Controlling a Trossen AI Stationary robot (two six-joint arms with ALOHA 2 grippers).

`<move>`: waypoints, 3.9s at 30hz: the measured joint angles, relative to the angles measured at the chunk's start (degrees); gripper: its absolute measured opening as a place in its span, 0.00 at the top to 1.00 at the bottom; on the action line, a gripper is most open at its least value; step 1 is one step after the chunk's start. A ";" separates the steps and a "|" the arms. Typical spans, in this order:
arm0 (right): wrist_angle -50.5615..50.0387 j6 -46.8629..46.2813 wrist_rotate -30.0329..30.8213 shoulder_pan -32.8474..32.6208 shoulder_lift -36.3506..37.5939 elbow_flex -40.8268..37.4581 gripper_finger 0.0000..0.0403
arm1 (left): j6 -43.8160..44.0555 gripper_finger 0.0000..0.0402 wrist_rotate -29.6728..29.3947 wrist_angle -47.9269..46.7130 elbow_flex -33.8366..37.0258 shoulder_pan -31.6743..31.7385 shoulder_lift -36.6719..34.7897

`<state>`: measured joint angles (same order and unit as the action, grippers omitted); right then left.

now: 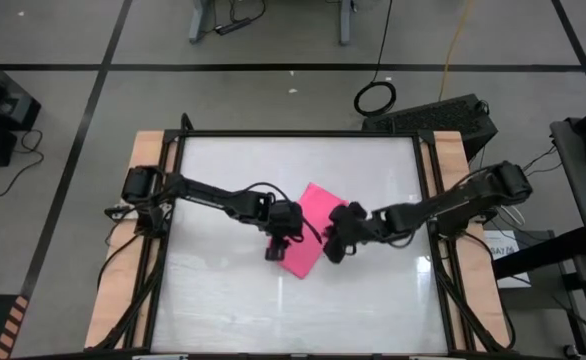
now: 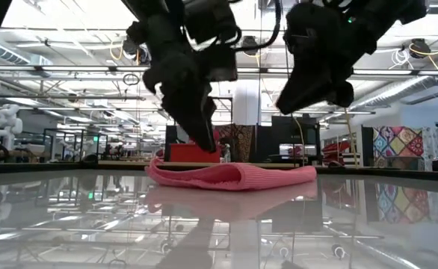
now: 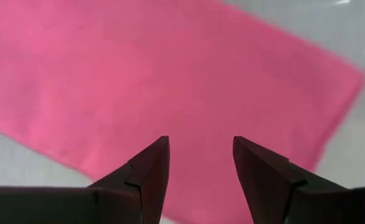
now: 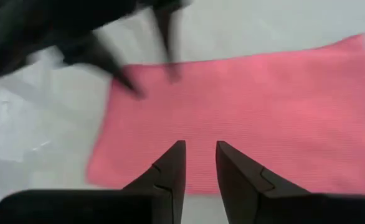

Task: Roll towel
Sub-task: Roll the pink microfiber cloth

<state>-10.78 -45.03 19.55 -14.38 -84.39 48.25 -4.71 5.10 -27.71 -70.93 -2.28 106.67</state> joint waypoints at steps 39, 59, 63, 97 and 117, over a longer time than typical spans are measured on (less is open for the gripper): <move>-0.87 16.61 0.20 -7.00 -0.74 -0.02 0.80 | 10.01 0.55 4.03 1.45 -2.08 -5.19 1.15; 8.54 34.30 9.15 -19.45 -18.62 6.63 0.52 | -19.69 0.55 -3.70 2.38 6.73 -12.33 -5.48; 5.10 37.66 8.73 -18.55 -23.11 11.08 0.52 | -20.20 0.55 -3.65 5.92 9.18 -12.79 -5.49; -3.71 18.51 8.14 -15.86 -27.42 14.53 0.97 | -18.08 0.55 -3.42 27.52 20.83 -12.86 -5.44; -1.10 -0.15 5.81 -15.61 -24.37 14.47 1.00 | -9.10 0.56 -2.26 31.02 20.65 -13.40 -1.25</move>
<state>-11.88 -45.18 25.36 -30.00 -108.76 62.72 -13.81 2.84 3.31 -50.28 -15.68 105.43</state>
